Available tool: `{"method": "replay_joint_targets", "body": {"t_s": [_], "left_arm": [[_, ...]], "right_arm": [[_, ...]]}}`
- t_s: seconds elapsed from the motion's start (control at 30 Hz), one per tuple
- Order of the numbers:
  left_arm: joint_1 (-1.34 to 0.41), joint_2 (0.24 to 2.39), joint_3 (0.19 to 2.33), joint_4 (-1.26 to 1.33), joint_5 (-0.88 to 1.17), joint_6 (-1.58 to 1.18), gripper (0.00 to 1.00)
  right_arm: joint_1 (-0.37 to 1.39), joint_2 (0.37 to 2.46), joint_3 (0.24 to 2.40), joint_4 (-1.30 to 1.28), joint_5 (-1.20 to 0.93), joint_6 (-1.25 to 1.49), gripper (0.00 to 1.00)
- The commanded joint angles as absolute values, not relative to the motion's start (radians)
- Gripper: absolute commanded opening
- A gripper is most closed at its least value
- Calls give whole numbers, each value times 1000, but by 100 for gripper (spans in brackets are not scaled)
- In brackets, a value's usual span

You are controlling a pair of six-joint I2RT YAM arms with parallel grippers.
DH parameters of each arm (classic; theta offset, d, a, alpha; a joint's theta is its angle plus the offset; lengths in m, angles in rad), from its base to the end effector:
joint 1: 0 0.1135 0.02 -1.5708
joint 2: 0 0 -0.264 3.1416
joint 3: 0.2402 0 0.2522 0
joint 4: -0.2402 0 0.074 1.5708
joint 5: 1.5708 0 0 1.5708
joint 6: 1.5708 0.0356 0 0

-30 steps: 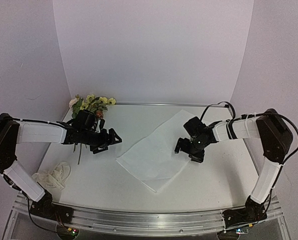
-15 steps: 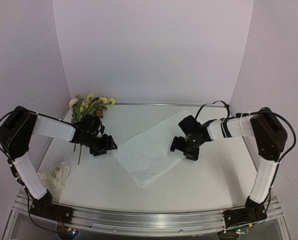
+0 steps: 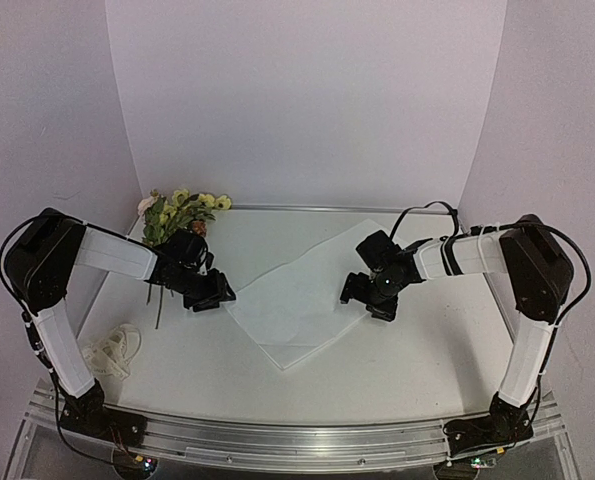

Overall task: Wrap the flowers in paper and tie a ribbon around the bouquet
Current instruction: Pick up the corner of the folded wrapping paper at the center of the board.

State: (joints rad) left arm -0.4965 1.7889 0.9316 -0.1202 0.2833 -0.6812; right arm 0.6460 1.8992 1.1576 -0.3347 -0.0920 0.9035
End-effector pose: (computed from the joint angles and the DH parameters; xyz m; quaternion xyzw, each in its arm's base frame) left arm 0.2971 -0.1723 0.1356 -0.0462 0.9465 -0.2730 0.1657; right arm 0.3001 0.2303 0.1458 0.1132 0.9620 0.2029 0.1435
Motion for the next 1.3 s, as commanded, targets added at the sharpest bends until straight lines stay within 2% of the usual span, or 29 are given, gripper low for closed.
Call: {"method": "replay_joint_targets", "body": {"t_s": [0.0, 0.9, 1.13, 1.27], "left_arm": [[-496, 1779, 978, -99, 284, -681, 52], [-491, 1862, 1018, -99, 298, -699, 42], [-491, 1883, 1016, -71, 335, -724, 21], [-489, 1859, 1011, -71, 315, -736, 2]], "right_arm": [[643, 1966, 1139, -382, -88, 921, 89], [643, 1994, 1149, -393, -98, 925, 87], [643, 2004, 1163, -401, -90, 923, 87], [643, 2011, 1175, -413, -84, 926, 87]]}}
